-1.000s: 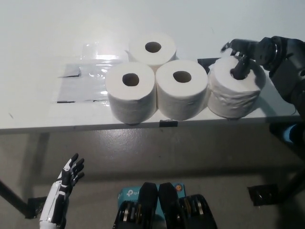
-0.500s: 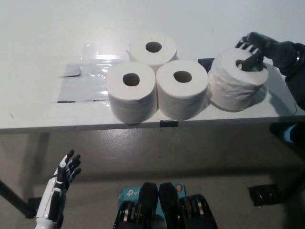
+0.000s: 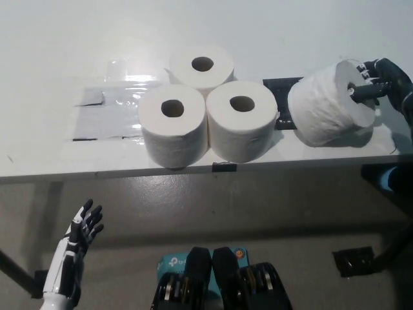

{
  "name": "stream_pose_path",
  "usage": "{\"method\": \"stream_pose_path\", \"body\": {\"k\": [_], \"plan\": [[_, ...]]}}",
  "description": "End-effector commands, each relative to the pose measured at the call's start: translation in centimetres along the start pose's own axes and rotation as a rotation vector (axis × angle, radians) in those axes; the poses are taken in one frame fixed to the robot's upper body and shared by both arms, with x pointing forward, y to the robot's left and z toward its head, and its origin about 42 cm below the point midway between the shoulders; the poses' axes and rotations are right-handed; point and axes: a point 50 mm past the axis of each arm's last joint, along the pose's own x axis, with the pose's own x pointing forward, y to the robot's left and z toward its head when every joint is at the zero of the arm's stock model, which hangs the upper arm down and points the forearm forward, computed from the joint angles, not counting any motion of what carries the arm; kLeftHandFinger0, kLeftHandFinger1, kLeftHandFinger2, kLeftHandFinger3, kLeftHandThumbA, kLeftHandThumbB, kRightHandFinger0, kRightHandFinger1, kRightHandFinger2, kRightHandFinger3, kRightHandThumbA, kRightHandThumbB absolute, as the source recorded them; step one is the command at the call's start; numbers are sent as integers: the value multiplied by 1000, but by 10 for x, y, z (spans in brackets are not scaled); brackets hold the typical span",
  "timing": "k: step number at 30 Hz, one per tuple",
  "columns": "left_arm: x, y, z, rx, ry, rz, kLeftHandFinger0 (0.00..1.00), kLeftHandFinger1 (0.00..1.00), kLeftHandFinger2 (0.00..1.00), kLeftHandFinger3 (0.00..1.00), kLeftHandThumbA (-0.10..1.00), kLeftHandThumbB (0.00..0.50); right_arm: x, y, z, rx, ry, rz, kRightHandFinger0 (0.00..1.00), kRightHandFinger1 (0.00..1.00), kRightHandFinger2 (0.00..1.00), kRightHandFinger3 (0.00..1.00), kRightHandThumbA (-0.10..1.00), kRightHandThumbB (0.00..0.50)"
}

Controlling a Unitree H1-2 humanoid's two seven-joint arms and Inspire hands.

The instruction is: A few rolls of toilet paper are kept infront of the robot and the robot uses its right hand to lift one of the rolls and and places it on top of the other rolls to stack it.

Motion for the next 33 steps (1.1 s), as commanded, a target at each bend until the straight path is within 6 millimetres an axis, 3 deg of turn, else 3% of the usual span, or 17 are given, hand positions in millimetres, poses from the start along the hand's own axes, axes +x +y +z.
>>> {"method": "stream_pose_path", "body": {"k": [1, 2, 3, 5, 9, 11, 15, 17, 20, 26, 31, 33], "plan": [[1, 5, 6, 1, -61, 3, 1000, 1000, 1000, 1000, 1000, 156, 2, 4, 6, 123, -9, 13, 0, 0, 231, 81, 1000, 143], [1, 5, 5, -1, -61, 2, 1000, 1000, 1000, 1000, 1000, 157, 2, 5, 6, 170, -8, 15, 0, 0, 191, 58, 1000, 148], [0, 6, 5, -2, -58, 4, 1000, 1000, 1000, 1000, 1000, 159, 2, 7, 6, 175, -12, 20, 0, 0, 80, 1, 1000, 151], [-1, 6, 5, -8, -53, 5, 1000, 1000, 1000, 1000, 1000, 172, 2, 14, -2, 317, -3, 27, 0, 0, 0, 0, 1000, 159], [-3, 7, 4, 9, -48, 3, 1000, 1000, 1000, 1000, 1000, 171, -1, 28, -23, 534, -24, 67, 0, 0, 0, 0, 1000, 164], [-4, 7, 3, 15, -53, 3, 1000, 1000, 1000, 1000, 1000, 166, -2, 35, -31, 729, -39, 103, 0, 0, 0, 0, 1000, 168], [-6, 8, 2, 6, -37, 8, 1000, 1000, 1000, 1000, 1000, 168, -3, 42, -32, 968, -71, 125, 0, 0, 0, 0, 1000, 174], [-7, 7, 2, 6, -47, 10, 1000, 1000, 1000, 1000, 1000, 143, -3, 44, -32, 1123, -103, 149, 0, 0, 0, 0, 1000, 169], [-7, 7, 2, 14, -49, 15, 1000, 1000, 1000, 1000, 1000, 137, -2, 47, -28, 1308, -137, 166, 0, 0, 0, 0, 1000, 209], [-8, 8, 1, 20, -48, 16, 1000, 1000, 1000, 1000, 1000, 136, -2, 49, -24, 1487, -165, 180, 0, 0, 0, 0, 1000, 200], [-6, 10, 2, 26, -56, 9, 1000, 1000, 1000, 1000, 1000, 119, -1, 36, -10, 1491, -201, 204, 0, 0, 0, 0, 1000, 188], [-5, 9, 2, 26, -50, 12, 1000, 1000, 1000, 1000, 1000, 136, 0, 27, 2, 1453, -231, 229, 0, 0, 0, 0, 1000, 188]]}}
